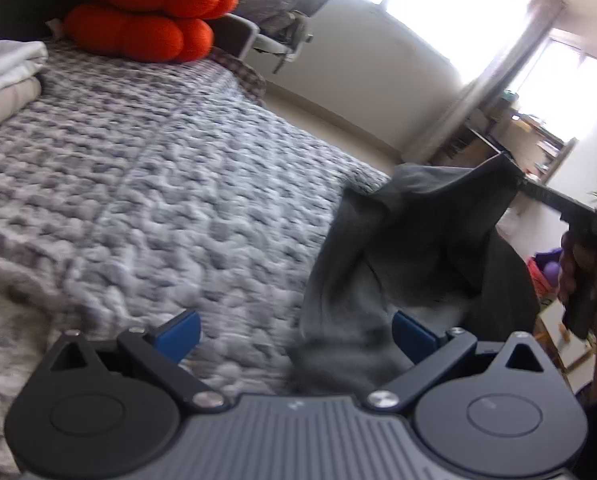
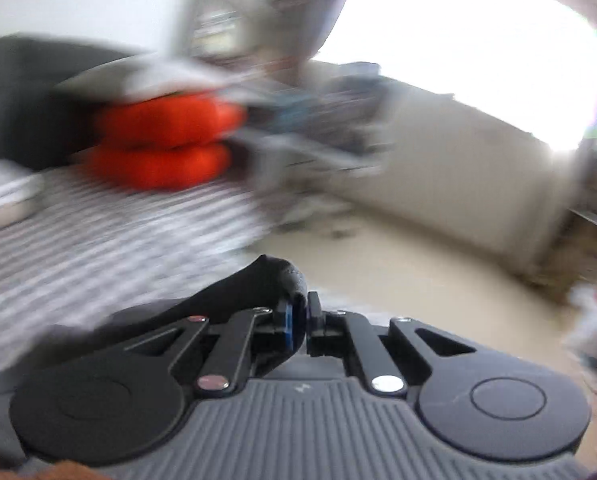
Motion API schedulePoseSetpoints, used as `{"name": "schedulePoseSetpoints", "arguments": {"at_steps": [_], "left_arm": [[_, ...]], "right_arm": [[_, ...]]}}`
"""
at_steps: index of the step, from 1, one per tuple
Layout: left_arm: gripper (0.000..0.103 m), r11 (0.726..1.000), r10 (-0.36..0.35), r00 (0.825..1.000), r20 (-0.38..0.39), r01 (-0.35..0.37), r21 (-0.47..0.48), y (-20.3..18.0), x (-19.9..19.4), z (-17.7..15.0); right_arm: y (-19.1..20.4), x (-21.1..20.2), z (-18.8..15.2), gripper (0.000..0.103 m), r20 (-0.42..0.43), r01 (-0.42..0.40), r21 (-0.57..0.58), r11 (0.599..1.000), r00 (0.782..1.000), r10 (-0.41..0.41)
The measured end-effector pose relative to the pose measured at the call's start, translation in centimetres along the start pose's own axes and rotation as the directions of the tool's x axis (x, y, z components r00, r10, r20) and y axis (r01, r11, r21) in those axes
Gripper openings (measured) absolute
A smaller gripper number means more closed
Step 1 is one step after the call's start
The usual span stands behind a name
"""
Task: Fold clothes
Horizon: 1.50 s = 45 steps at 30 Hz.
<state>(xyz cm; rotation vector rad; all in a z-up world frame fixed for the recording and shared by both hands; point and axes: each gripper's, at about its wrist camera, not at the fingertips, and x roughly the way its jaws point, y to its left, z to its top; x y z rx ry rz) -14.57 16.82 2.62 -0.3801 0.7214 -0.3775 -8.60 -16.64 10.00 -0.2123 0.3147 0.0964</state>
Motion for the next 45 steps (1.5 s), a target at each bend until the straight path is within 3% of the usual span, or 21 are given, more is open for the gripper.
{"name": "schedulePoseSetpoints", "arguments": {"at_steps": [3,6,12,15,17,19,23,26,29,31,33,36,41,42,45], "left_arm": [[0.102,0.998,-0.041,0.999,-0.01,0.042,0.05,-1.2,0.5,-0.4],[0.102,0.993,-0.062,0.998,-0.027,0.064,0.1,-2.5,1.9,-0.5],[0.102,0.997,0.006,0.999,-0.035,-0.004,0.082,-3.1,4.3,0.9],[0.102,0.999,0.035,0.999,-0.014,-0.034,0.043,-2.4,4.3,1.5],[0.102,0.998,0.057,0.998,-0.003,-0.057,0.018,-1.9,4.4,1.7],[0.102,0.999,0.031,1.0,0.001,-0.031,-0.015,-1.6,4.9,1.6],[0.099,0.996,0.065,0.998,0.024,-0.067,0.056,-2.9,5.3,1.2],[0.086,0.987,0.114,0.993,0.033,-0.117,0.11,-3.8,5.4,1.0],[0.037,0.968,0.184,0.982,0.035,-0.187,0.166,-5.2,5.7,0.9],[0.027,0.954,0.228,0.973,0.038,-0.231,0.192,-5.6,6.1,0.9],[0.007,0.954,0.24,0.97,0.036,-0.242,0.178,-5.3,6.0,1.3],[0.004,0.962,0.235,0.971,0.04,-0.238,0.132,-4.6,5.1,1.9],[0.004,0.943,0.26,0.94,0.219,-0.297,0.154,-6.5,0.8,3.5],[0.004,0.938,0.262,0.928,0.266,-0.31,0.155,-7.0,-0.5,4.2],[0.003,0.899,0.286,0.86,0.423,-0.393,0.191,-9.1,-4.0,6.6]], "right_arm": [[-5.2,-1.5,-0.6,0.005,0.02,0.103,0.139,0.985,0.994,-0.107],[-7.9,-3.1,-1.7,0.005,0.029,0.138,0.168,0.976,0.989,-0.145],[-8.5,-5.7,-3.0,0.005,0.071,0.178,0.12,0.977,0.98,-0.188],[-10.4,-6.4,-3.1,0.005,0.092,0.225,0.183,0.957,0.965,-0.244],[-10.6,-5.6,-3.5,0.005,0.071,0.227,0.186,0.956,0.967,-0.244],[-10.1,-4.4,-4.1,0.005,0.043,0.228,0.156,0.961,0.971,-0.237],[-9.0,-3.5,-5.8,0.005,0.007,0.178,0.149,0.973,0.983,-0.182],[-8.3,-3.7,-6.4,0.005,0.008,0.134,0.156,0.979,0.991,-0.137],[-7.0,-4.5,-6.1,0.005,0.037,0.088,0.13,0.988,0.995,-0.094],[-6.5,-5.5,-5.5,0.005,0.07,0.083,0.11,0.99,0.993,-0.091],[-6.2,-6.5,-4.9,0.005,0.106,0.082,0.097,0.992,0.99,-0.092],[-6.6,-8.2,-3.6,0.005,0.155,0.068,0.085,0.994,0.985,-0.081],[-6.7,-11.4,-1.5,0.005,0.272,0.086,0.06,0.994,0.957,-0.1],[-6.6,-12.1,-1.1,0.005,0.296,0.092,0.054,0.994,0.949,-0.104],[-6.2,-14.2,0.3,0.005,0.371,0.13,0.021,0.991,0.92,-0.129]]}}
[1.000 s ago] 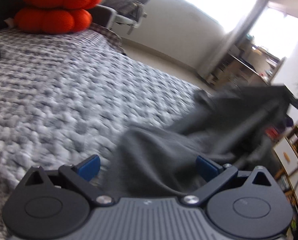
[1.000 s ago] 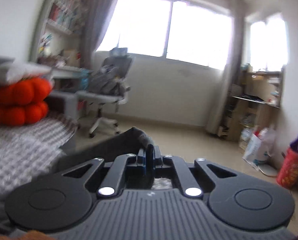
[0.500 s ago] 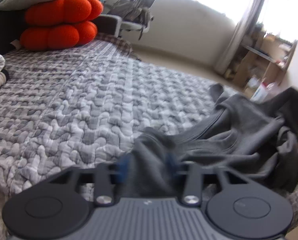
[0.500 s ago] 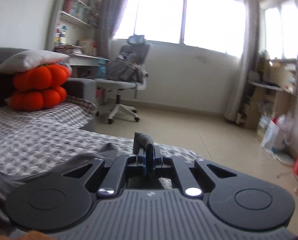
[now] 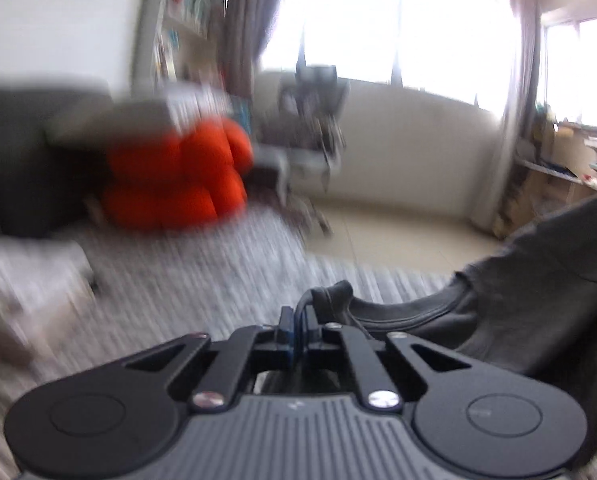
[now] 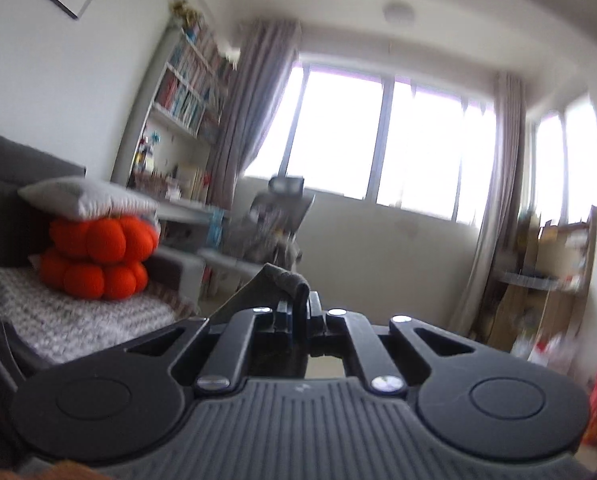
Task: Fold clothes
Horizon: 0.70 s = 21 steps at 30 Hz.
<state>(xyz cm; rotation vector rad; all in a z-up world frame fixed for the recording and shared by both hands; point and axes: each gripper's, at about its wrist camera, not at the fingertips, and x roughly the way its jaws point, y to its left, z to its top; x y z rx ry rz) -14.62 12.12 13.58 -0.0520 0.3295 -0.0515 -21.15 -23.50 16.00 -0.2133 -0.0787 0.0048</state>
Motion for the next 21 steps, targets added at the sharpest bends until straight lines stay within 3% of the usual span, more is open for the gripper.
{"name": "schedulePoseSetpoints", "arguments": {"at_steps": [3,7,11,15,17,18,20,21], "left_arm": [[0.003,0.999,0.016,0.987,0.163,-0.021,0.033,0.0,-3.6,4.4],[0.003,0.996,0.026,0.932,0.362,-0.056,0.072,-0.7,-8.8,9.3],[0.003,0.991,0.02,0.836,0.549,-0.09,0.101,-1.2,-14.3,13.7],[0.003,0.984,0.04,0.712,0.701,-0.151,0.096,-1.9,-19.4,17.7],[0.003,0.975,0.058,0.64,0.766,-0.201,0.094,-2.6,-21.4,19.5],[0.003,0.97,0.064,0.613,0.788,-0.225,0.097,-2.9,-22.1,20.4],[0.003,0.964,0.067,0.597,0.8,-0.246,0.103,-3.7,-22.4,22.1],[0.003,0.958,0.068,0.603,0.794,-0.261,0.116,-4.4,-21.6,22.5]], "right_arm": [[-0.7,-1.6,2.5,0.005,0.081,0.014,0.01,1.0,0.997,-0.015],[-1.4,-4.3,6.2,0.005,0.222,0.094,-0.001,0.996,0.971,-0.091],[-3.2,-6.7,10.3,0.005,0.35,0.126,0.024,0.992,0.928,-0.126],[-5.0,-9.2,15.1,0.005,0.472,0.152,0.06,0.986,0.866,-0.163],[-6.2,-10.2,17.3,0.005,0.513,0.137,0.081,0.987,0.843,-0.159],[-6.7,-10.3,18.1,0.005,0.524,0.139,0.087,0.986,0.836,-0.164],[-7.6,-9.5,19.3,0.004,0.526,0.161,0.1,0.982,0.829,-0.189],[-8.1,-8.9,19.6,0.004,0.518,0.167,0.106,0.98,0.832,-0.198]]}}
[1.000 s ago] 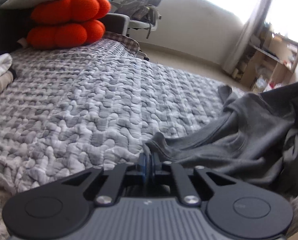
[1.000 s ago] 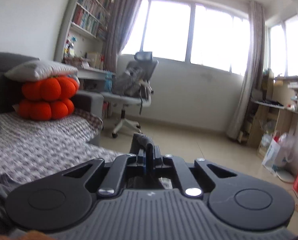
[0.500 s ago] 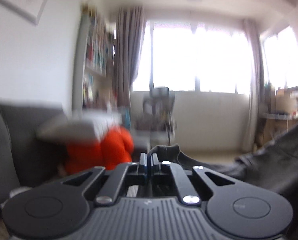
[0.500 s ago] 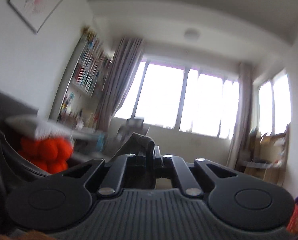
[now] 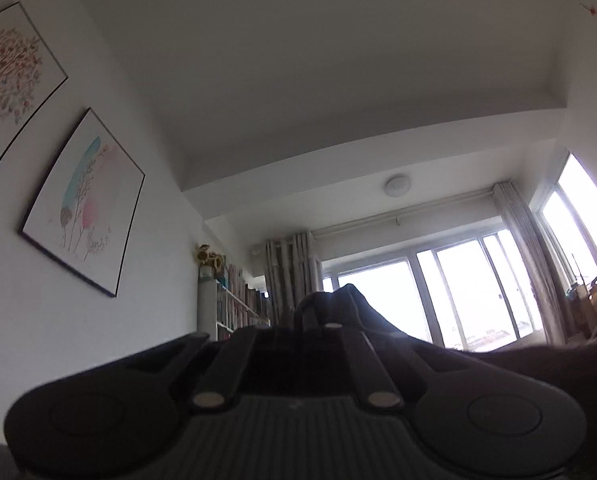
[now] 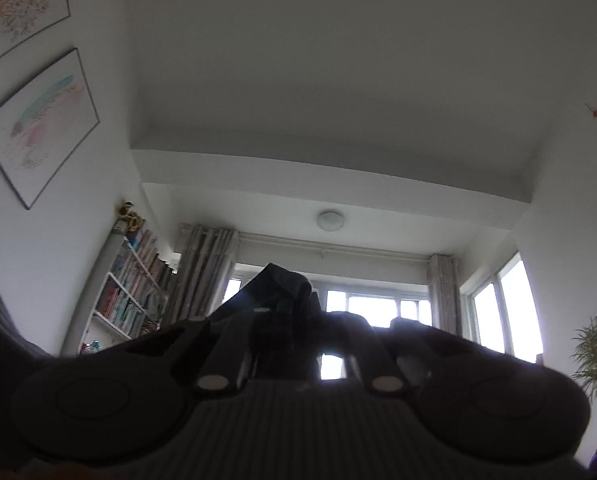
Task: Fold clothes
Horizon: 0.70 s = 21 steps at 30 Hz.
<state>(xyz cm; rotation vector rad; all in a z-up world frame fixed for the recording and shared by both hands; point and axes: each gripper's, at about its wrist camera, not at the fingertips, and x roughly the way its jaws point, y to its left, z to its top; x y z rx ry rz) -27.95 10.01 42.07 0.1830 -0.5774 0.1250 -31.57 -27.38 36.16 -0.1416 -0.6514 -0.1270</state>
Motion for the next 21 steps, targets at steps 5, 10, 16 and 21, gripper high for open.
{"name": "schedulePoseSetpoints", "arguments": {"at_steps": [5,10,16,21], "left_arm": [[0.003,0.992,-0.033,0.995,-0.099,0.045,0.122,-5.9,4.1,-6.7],[0.0,0.985,-0.058,0.955,-0.291,0.102,0.138,-10.8,9.3,-19.1],[0.0,0.973,-0.089,0.838,-0.539,0.189,0.132,-17.4,15.3,-35.0],[0.003,0.965,-0.167,0.58,-0.797,0.262,-0.012,-17.7,14.4,-46.0]], "right_arm": [[-0.6,4.3,-6.3,0.005,-0.151,-0.009,0.01,1.0,0.989,0.01],[0.5,7.3,-19.7,0.005,-0.388,-0.048,0.029,0.998,0.92,0.055],[1.4,9.5,-34.2,0.005,-0.554,0.016,-0.034,0.999,0.832,-0.032],[1.7,6.0,-42.9,0.005,-0.753,-0.059,-0.155,0.986,0.653,-0.079]]}}
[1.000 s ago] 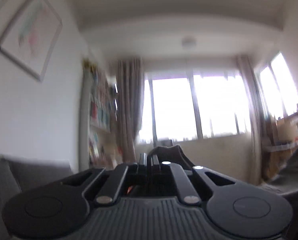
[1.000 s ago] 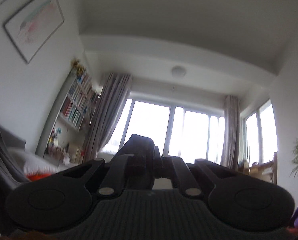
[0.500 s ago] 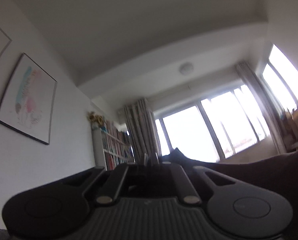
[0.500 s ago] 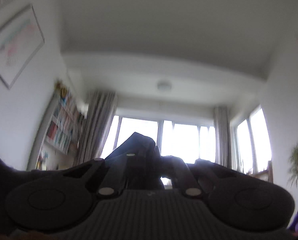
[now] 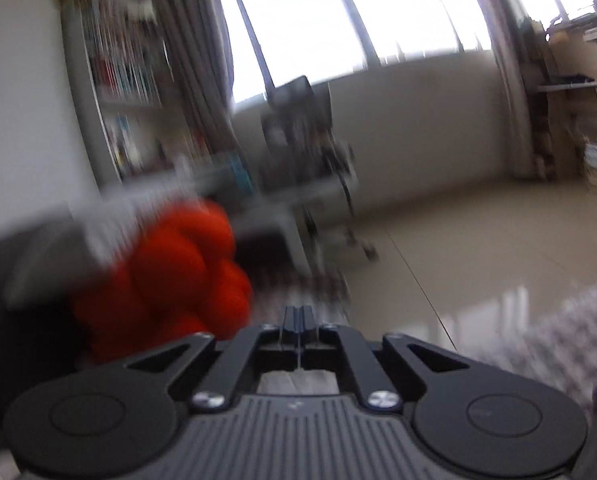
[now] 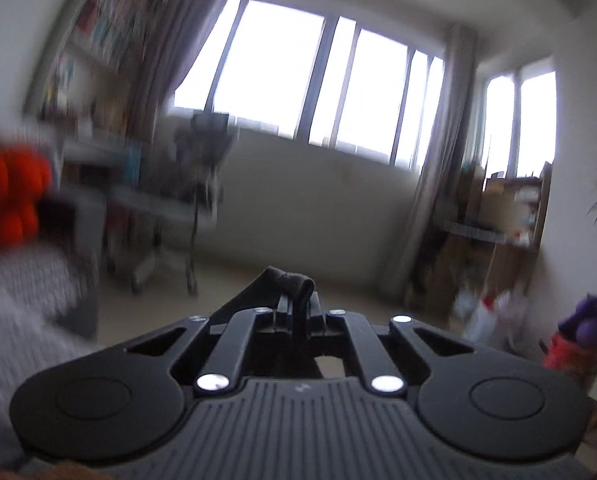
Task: Fold clothes
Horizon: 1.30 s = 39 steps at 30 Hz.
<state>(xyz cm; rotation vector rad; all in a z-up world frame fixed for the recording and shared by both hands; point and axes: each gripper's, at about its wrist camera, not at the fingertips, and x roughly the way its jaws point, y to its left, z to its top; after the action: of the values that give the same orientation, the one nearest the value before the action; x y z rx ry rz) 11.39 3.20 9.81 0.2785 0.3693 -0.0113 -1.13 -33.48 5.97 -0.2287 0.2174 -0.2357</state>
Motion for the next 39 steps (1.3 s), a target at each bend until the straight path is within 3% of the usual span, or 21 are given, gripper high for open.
{"name": "schedulePoseSetpoints", "arguments": {"at_steps": [2,4,7,8,9,11,12,14,17,20,23,24,26,28,32,34,35,37,38,39], "left_arm": [[0.003,0.991,-0.109,0.989,-0.1,0.1,-0.092,2.1,-0.9,-3.0],[0.008,0.97,-0.21,0.963,-0.167,0.184,-0.158,3.7,-2.8,-5.3],[0.043,0.951,-0.288,0.93,-0.227,0.251,-0.18,4.5,-6.3,-7.4],[0.058,0.945,-0.312,0.919,-0.241,0.275,-0.176,4.6,-6.9,-7.8],[0.066,0.939,-0.335,0.907,-0.255,0.299,-0.171,4.7,-7.5,-8.2],[0.069,0.931,-0.361,0.898,-0.251,0.331,-0.157,4.2,-8.4,-8.7],[0.076,0.927,-0.372,0.895,-0.247,0.345,-0.146,4.0,-8.7,-8.6],[0.083,0.938,-0.345,0.902,-0.26,0.328,-0.108,3.3,-8.4,-9.1],[0.081,0.945,-0.325,0.904,-0.277,0.32,-0.065,2.3,-8.3,-9.8],[0.08,0.945,-0.318,0.906,-0.28,0.328,-0.013,1.2,-8.2,-10.1],[0.08,0.94,-0.315,0.903,-0.291,0.339,0.036,0.3,-6.8,-10.2],[0.076,0.939,-0.319,0.897,-0.306,0.343,0.028,0.3,-6.4,-10.4],[0.073,0.934,-0.342,0.887,-0.311,0.358,-0.003,0.5,-5.8,-10.8],[0.063,0.924,-0.367,0.877,-0.31,0.382,-0.013,0.6,-6.0,-10.6],[0.012,0.929,-0.355,0.884,-0.304,0.369,-0.01,-0.2,-6.7,-10.6],[0.006,0.933,-0.347,0.889,-0.3,0.36,-0.015,-0.4,-7.0,-10.5],[0.004,0.935,-0.343,0.891,-0.297,0.354,-0.017,-0.4,-7.2,-10.5],[0.003,0.939,-0.335,0.896,-0.29,0.344,-0.022,-0.5,-7.5,-10.4],[0.003,0.941,-0.331,0.899,-0.287,0.339,-0.025,-0.5,-7.7,-10.3],[0.003,0.945,-0.32,0.906,-0.275,0.325,-0.03,-0.2,-8.1,-10.1]], "right_arm": [[-0.4,0.1,-3.0,0.005,-0.113,-0.027,-0.032,0.999,0.993,0.023],[-1.3,0.1,-4.1,0.006,-0.177,-0.093,-0.019,0.995,0.98,0.089],[-1.6,-0.3,-3.4,0.012,-0.217,-0.193,-0.037,0.981,0.959,0.181],[-1.3,-0.5,-2.8,0.019,-0.215,-0.2,-0.062,0.978,0.959,0.183],[-1.0,-0.8,-1.9,0.037,-0.208,-0.198,-0.091,0.976,0.962,0.176],[-0.4,-1.7,0.0,0.07,-0.164,-0.204,-0.136,0.97,0.97,0.181],[-0.1,-2.3,1.1,0.074,-0.134,-0.208,-0.156,0.966,0.973,0.188],[0.7,-2.7,2.7,0.074,-0.102,-0.25,-0.159,0.955,0.966,0.236],[2.3,-2.5,4.3,0.074,-0.092,-0.348,-0.146,0.926,0.937,0.337],[6.4,0.8,3.7,0.07,-0.222,-0.527,-0.202,0.825,0.845,0.486],[9.8,4.0,2.5,0.043,-0.36,-0.626,-0.19,0.756,0.761,0.54],[10.3,5.1,2.0,0.038,-0.393,-0.646,-0.168,0.745,0.737,0.55],[11.0,6.7,1.2,0.038,-0.451,-0.683,-0.126,0.72,0.685,0.571],[11.6,7.5,0.3,0.038,-0.508,-0.724,-0.101,0.682,0.627,0.59],[11.4,7.7,0.2,0.038,-0.506,-0.754,-0.073,0.653,0.592,0.627],[11.2,7.5,0.3,0.038,-0.507,-0.76,-0.065,0.647,0.584,0.635],[11.2,7.2,0.2,0.038,-0.5,-0.76,-0.083,0.645,0.591,0.633],[11.2,6.4,0.1,0.018,-0.486,-0.76,-0.118,0.639,0.606,0.63],[11.2,6.0,0.1,0.0,-0.479,-0.759,-0.136,0.636,0.613,0.629],[11.3,5.5,0.0,0.0,-0.466,-0.753,-0.166,0.637,0.629,0.622]]}}
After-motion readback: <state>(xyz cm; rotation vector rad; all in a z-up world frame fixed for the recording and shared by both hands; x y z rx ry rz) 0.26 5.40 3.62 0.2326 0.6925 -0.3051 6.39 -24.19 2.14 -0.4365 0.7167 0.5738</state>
